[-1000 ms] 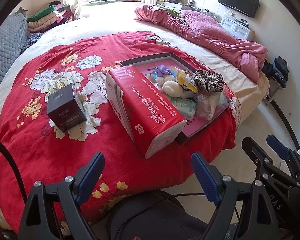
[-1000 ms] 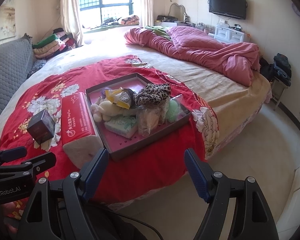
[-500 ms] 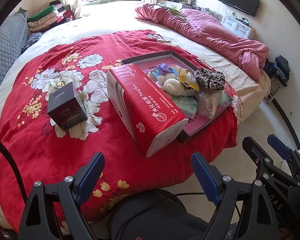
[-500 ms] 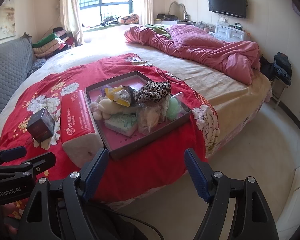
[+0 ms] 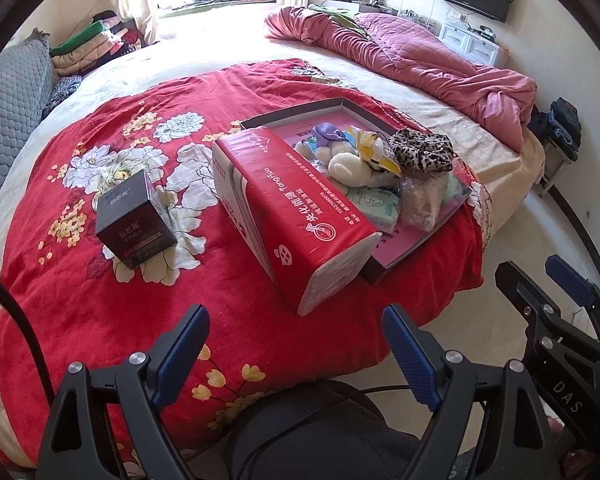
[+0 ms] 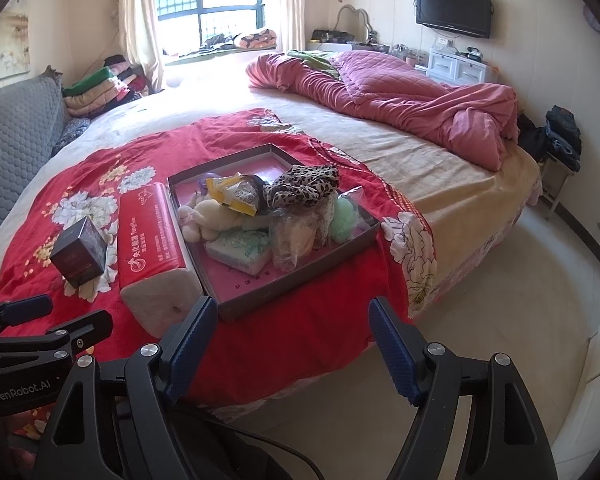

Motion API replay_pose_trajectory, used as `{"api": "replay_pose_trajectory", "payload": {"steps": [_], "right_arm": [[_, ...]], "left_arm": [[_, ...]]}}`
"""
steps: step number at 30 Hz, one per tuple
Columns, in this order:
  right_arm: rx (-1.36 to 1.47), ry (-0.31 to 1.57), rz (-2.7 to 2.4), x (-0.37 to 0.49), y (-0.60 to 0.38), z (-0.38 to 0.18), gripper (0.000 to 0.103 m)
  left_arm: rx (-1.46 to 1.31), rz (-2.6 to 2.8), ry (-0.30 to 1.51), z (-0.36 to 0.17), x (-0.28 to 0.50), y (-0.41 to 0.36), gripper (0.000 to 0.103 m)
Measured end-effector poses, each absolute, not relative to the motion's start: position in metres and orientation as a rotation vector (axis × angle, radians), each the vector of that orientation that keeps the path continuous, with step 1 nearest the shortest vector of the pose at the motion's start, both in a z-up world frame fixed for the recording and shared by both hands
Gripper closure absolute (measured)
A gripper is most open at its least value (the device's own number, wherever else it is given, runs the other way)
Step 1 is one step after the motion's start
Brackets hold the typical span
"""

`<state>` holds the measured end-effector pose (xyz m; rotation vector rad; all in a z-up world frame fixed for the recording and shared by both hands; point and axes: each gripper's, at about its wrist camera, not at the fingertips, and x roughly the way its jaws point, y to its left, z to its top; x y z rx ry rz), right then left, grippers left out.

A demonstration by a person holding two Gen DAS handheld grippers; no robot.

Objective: Organize soft objects

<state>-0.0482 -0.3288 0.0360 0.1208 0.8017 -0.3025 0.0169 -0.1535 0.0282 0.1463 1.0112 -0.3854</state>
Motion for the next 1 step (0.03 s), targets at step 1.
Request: {"api": "replay_pose_trajectory", "payload": {"steps": [1], "right_arm": [[0.114,0.799,-0.301,-0.0473,-0.3280,0.0359,0.024]], "left_arm": [[0.142,-0.390,1.010,0.0277,0.0174,-0.1524,0.015]]}}
